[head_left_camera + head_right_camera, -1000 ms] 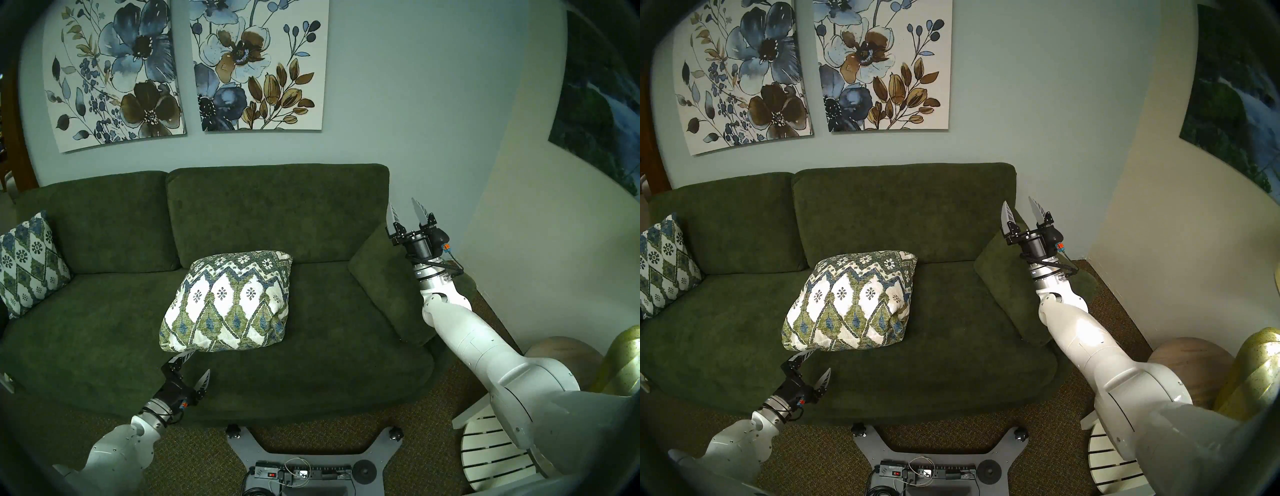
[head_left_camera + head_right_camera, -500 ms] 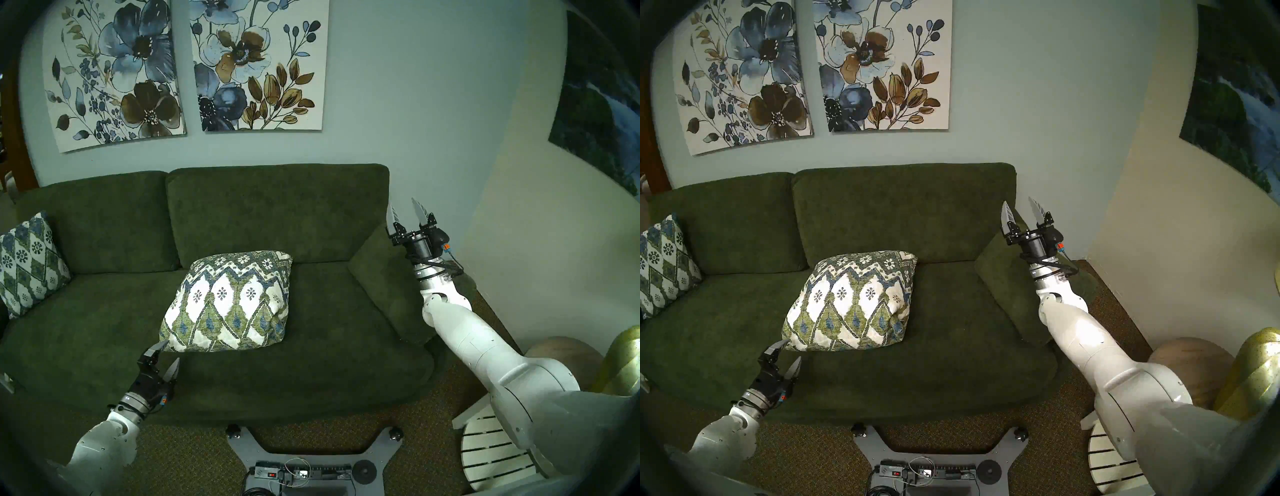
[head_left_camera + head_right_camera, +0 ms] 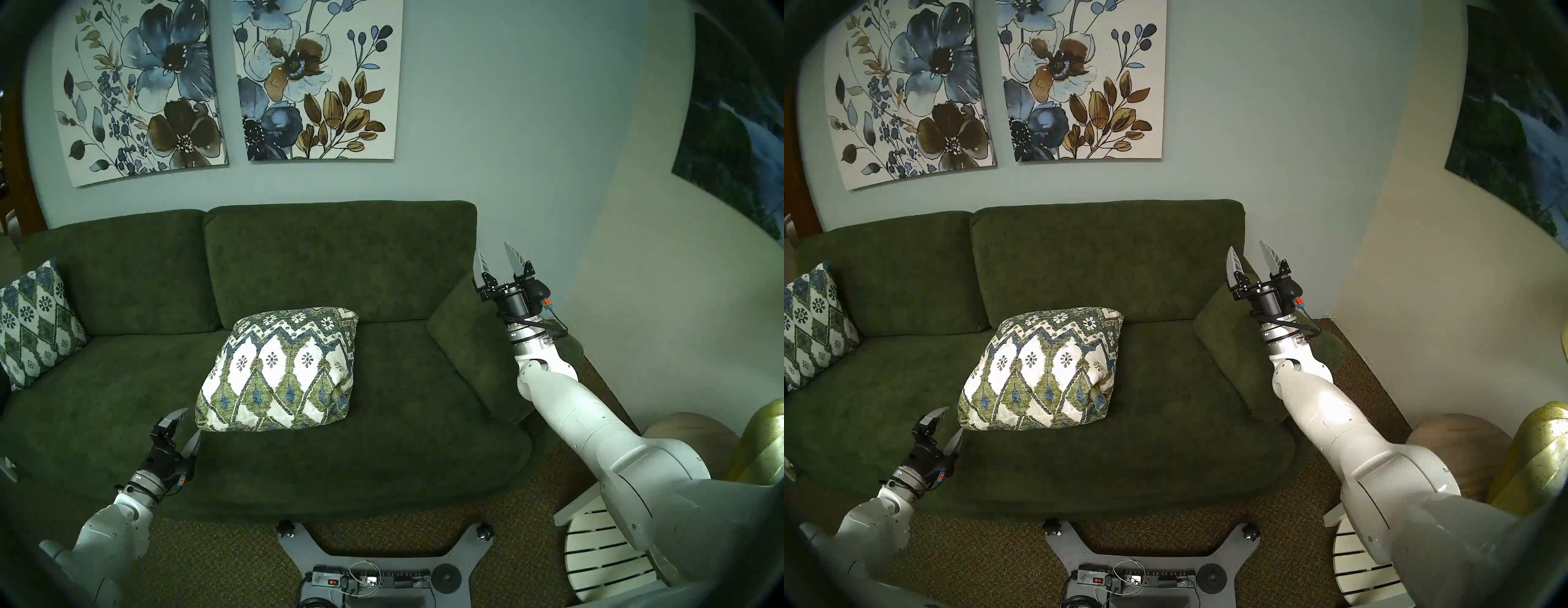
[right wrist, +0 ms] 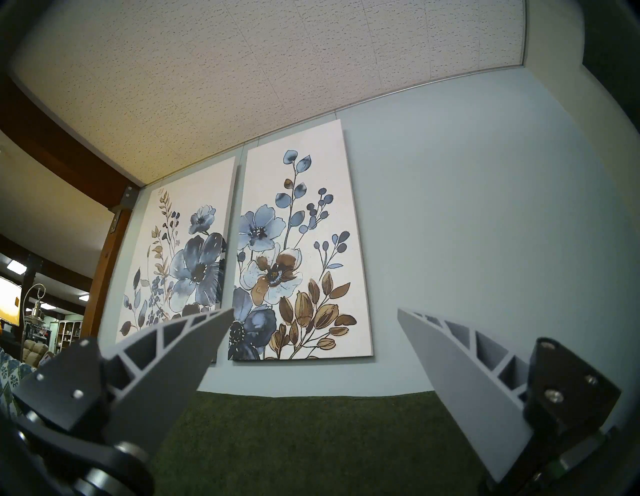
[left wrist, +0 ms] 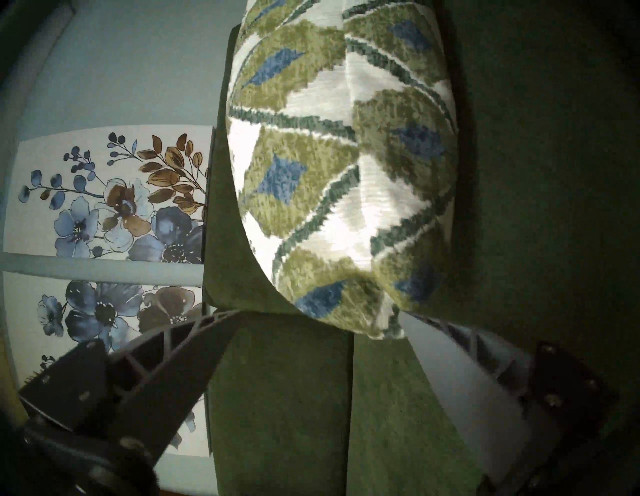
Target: Fluff a cushion
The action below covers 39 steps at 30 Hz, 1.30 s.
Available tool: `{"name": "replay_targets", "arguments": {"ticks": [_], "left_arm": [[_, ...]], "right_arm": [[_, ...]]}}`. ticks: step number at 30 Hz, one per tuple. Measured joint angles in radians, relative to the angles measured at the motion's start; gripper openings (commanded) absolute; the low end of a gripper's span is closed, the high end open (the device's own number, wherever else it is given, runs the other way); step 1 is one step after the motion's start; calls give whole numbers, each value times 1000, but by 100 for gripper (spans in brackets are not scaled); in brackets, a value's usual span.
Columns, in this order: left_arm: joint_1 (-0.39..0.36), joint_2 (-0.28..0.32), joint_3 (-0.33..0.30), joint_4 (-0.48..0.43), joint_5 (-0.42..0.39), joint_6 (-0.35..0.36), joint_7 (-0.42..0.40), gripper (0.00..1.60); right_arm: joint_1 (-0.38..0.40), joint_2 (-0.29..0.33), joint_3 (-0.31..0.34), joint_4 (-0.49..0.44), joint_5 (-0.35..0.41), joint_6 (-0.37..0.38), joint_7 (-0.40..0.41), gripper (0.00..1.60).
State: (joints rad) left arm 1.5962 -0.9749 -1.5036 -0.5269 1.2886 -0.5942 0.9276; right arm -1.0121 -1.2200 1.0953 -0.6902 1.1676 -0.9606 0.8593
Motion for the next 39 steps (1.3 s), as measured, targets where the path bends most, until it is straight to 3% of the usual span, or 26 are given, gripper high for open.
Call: {"name": "replay_targets", "arguments": {"ticks": [11,17,21,28,33,39], "left_arm": [[-110,-22,32,136,4,-94,-17,160],[-155,-23,51,188,21,-111,-10,160],[-182,-9,59,185,36,-115,-8,160],[-251,47,55,83,64,-147,-2,160],[-302,55,51,73,60,-213,-67,160],[-363,37,48,145,41,-294,-180,160]], "right_arm": [[0,0,0,0,0,0,0,160],[0,0,0,0,0,0,0,160],[0,0,0,0,0,0,0,160],[0,0,0,0,0,0,0,160],[0,0,0,0,0,0,0,160],[0,0,0,0,0,0,0,160]]}}
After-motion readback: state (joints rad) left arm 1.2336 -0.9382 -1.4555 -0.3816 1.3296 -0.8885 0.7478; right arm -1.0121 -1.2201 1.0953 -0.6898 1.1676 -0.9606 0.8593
